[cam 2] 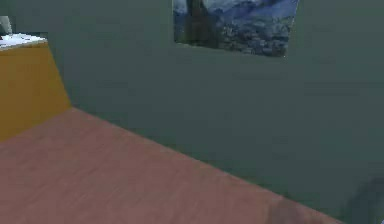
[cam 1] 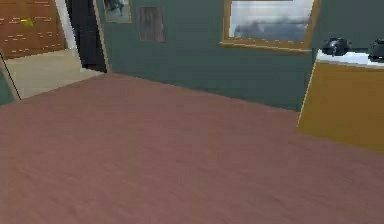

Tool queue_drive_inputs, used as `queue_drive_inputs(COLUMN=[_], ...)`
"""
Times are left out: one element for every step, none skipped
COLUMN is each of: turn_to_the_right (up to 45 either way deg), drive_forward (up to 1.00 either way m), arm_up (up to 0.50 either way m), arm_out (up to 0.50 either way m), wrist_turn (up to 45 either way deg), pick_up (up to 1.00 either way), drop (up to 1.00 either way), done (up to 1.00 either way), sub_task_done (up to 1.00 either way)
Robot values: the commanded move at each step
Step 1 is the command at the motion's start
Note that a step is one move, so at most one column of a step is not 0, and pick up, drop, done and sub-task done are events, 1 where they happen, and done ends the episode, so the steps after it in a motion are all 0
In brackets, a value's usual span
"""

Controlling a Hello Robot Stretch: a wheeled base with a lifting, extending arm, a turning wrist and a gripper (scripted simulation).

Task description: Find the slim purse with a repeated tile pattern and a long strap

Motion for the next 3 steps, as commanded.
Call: queue_drive_inputs(turn_to_the_right=[-33.0, 0.0, 0.0], drive_forward=[0.0, 1.0, 1.0], arm_up=[0.0, 0.0, 0.0], arm_out=[0.0, 0.0, 0.0], wrist_turn=[0.0, 0.0, 0.0], pick_up=[0.0, 0.0, 0.0], drop=[0.0, 0.0, 0.0], done=[0.0, 0.0, 0.0], sub_task_done=[0.0, 0.0, 0.0])
